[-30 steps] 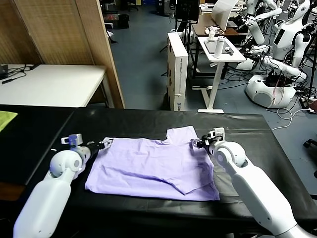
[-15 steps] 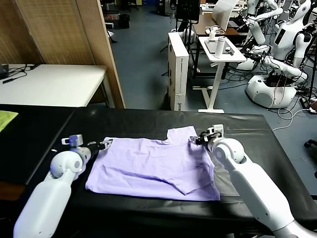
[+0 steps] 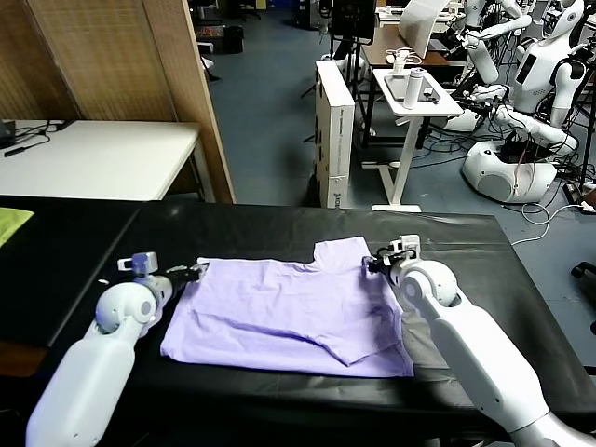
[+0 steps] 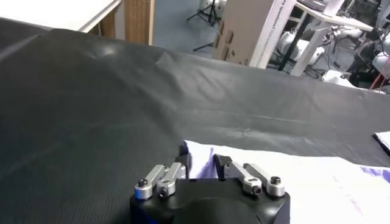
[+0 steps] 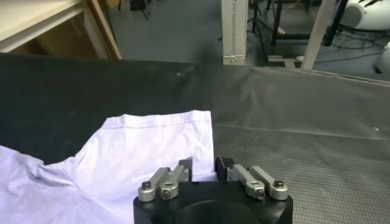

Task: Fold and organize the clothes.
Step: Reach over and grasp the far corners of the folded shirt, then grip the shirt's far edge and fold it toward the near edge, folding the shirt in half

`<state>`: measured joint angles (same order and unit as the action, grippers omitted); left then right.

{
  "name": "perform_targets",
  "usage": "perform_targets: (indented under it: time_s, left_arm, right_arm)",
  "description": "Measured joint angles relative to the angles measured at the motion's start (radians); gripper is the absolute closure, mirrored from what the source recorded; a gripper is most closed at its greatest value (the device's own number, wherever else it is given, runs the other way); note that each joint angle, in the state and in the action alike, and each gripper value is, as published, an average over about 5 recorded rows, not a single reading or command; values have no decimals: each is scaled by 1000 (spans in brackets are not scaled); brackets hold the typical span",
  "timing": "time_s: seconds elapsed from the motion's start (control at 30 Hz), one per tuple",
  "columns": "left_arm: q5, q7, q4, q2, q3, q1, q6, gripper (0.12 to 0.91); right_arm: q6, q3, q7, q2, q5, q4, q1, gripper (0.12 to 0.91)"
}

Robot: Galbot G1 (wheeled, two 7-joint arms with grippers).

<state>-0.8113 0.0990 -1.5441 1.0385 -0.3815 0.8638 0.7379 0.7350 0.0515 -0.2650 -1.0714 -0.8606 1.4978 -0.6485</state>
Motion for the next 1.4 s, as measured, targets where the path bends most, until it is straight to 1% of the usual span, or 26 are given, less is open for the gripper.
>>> perform_targets:
  time_s: [0.07, 0.2, 0.33, 0.43, 0.57, 0.7, 0.83, 0.97, 1.2, 1.4]
  left_arm:
    - [0, 0, 2, -1, 0, -3, 1, 648]
    - [0, 0, 6, -2, 1, -7, 1, 694]
    - [2, 0, 10, -1, 1, -9, 1, 747]
    - [5, 0, 9, -1, 1, -8, 1, 783]
    - [7, 2, -6, -1, -4, 0, 2, 810]
    - [5, 5, -33, -2, -17, 14, 1, 820]
    - [0, 9, -68, -1, -35, 33, 1, 822]
    - [-9, 12, -111, -1, -57, 61, 0, 822]
    - [-29, 17, -202, -5, -109, 135, 0, 822]
    - [-40, 22, -294, -7, -157, 219, 0, 822]
  right_arm:
    - [0, 0, 1, -1, 1, -1, 0, 826]
    - [0, 1, 3, -4, 3, -4, 1, 880]
    - [0, 4, 8, -4, 4, -1, -2, 887]
    - [1, 11, 19, -3, 4, 8, -9, 887]
    - [2, 25, 38, 0, 1, 26, -24, 887]
    - [0, 45, 52, 6, -2, 52, -45, 887]
    - [-25, 67, 65, 13, -3, 80, -70, 887]
    - [-45, 90, 69, 25, -6, 111, -94, 887]
    - [-49, 147, 69, 63, -28, 203, -157, 887]
    - [-50, 194, 67, 106, -53, 319, -223, 887]
